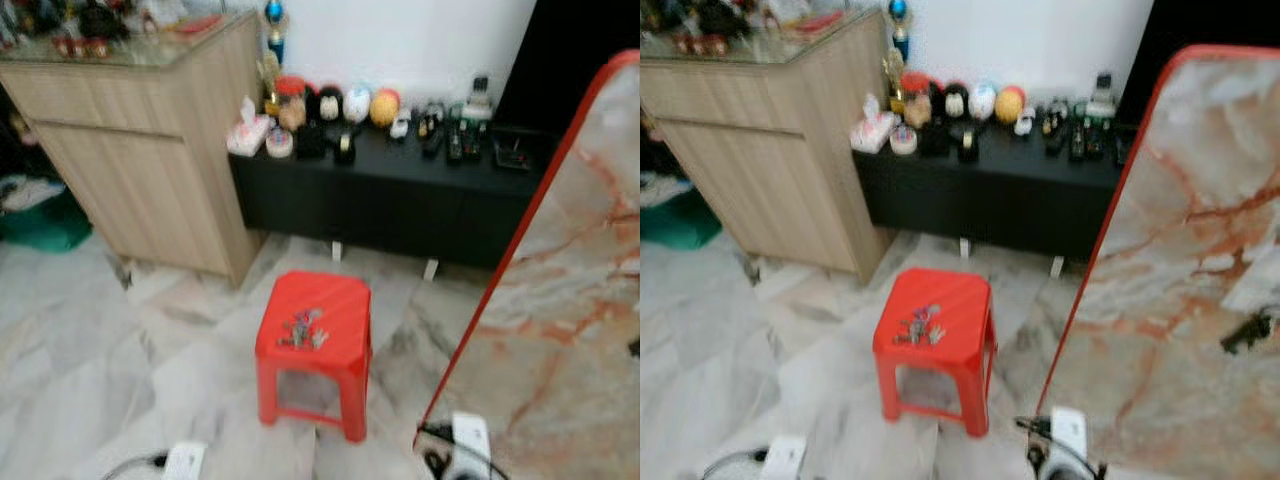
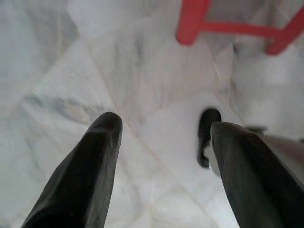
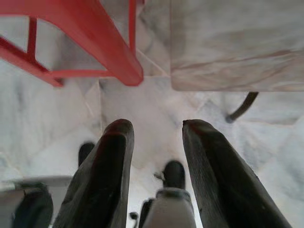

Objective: Hang keys on a hook

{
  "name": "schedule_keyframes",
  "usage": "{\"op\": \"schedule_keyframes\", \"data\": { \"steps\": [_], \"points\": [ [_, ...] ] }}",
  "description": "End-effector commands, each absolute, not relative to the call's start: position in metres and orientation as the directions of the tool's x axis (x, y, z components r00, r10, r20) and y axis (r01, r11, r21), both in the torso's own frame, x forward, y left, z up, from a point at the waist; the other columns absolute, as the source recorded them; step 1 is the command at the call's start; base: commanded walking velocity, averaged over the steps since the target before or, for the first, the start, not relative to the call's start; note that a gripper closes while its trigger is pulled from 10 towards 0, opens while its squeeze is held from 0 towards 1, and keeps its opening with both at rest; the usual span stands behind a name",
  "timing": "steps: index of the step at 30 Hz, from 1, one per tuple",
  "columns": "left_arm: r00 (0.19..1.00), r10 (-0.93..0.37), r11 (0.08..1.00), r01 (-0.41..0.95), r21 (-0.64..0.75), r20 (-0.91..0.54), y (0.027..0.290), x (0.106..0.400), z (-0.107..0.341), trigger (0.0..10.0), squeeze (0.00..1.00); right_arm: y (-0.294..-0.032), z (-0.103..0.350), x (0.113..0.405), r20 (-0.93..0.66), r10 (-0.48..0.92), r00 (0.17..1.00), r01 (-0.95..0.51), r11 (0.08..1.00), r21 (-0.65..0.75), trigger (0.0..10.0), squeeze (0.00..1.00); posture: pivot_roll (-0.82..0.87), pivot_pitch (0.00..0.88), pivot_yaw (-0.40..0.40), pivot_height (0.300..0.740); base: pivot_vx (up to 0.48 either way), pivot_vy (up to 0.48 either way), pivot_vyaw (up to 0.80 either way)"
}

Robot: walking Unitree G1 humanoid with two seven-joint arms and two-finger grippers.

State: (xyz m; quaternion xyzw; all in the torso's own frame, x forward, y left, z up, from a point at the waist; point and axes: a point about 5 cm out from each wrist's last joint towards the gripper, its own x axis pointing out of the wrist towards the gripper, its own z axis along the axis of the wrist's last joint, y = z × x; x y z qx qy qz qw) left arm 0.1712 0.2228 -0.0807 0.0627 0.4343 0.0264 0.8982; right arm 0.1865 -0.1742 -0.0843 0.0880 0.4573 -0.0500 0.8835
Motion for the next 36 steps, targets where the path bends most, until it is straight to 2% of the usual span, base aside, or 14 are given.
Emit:
{"op": "schedule_keyframes", "data": {
  "steps": [1,5,8,11,14,22,28,36],
  "points": [
    [0.615,0.114,0.991,-0.011,0.136,-0.78,0.224,0.166,-0.083,10.0,0.0,-0.177,-0.083,0.186,-0.796,-0.036,0.604,0.21,0.971,0.115,10.0,0.0,0.09,0.0,0.035,0.74,0.0,0.0,0.0],
    [0.63,0.122,0.99,-0.024,0.138,-0.767,0.226,0.167,-0.081,10.0,0.0,-0.175,-0.081,0.189,-0.774,-0.039,0.633,0.205,0.972,0.119,10.0,0.0,0.08,0.0,0.042,0.74,0.0,0.0,0.0],
    [0.683,0.149,0.988,-0.066,0.143,-0.715,0.228,0.171,-0.077,10.0,0.0,-0.176,-0.073,0.198,-0.695,-0.066,0.716,0.141,0.989,0.052,10.0,0.0,0.06,0.0,0.041,0.74,0.0,0.0,0.0],
    [0.693,0.15,0.988,-0.073,0.138,-0.705,0.225,0.17,-0.077,10.0,0.0,-0.179,-0.041,0.233,-0.47,-0.09,0.878,0.116,0.993,0.027,10.0,0.0,0.06,0.0,0.033,0.74,0.0,0.0,0.0],
    [0.691,0.15,0.988,-0.075,0.136,-0.708,0.221,0.166,-0.079,10.0,0.0,-0.185,-0.038,0.226,-0.41,-0.109,0.905,0.127,0.992,0.016,10.0,0.0,0.06,0.0,0.01,0.74,0.0,0.0,0.0],
    [0.664,0.177,0.984,-0.114,0.136,-0.727,0.218,0.15,-0.086,10.0,0.0,-0.185,-0.046,0.187,-0.382,-0.124,0.916,0.141,0.99,0.017,10.0,0.0,0.07,0.0,-0.022,0.74,0.0,0.0,0.0],
    [0.641,0.199,0.98,-0.15,0.133,-0.741,0.223,0.138,-0.09,10.0,0.0,-0.185,-0.058,0.146,-0.463,-0.152,0.873,0.186,0.982,0.028,10.0,0.0,0.05,0.0,-0.018,0.74,0.0,0.0,0.0],
    [0.629,0.205,0.978,-0.16,0.133,-0.75,0.226,0.132,-0.091,10.0,0.0,-0.185,-0.07,0.14,-0.545,-0.134,0.827,0.181,0.983,0.034,10.0,0.0,0.03,0.0,-0.004,0.74,0.0,0.0,0.0]
  ]
}}
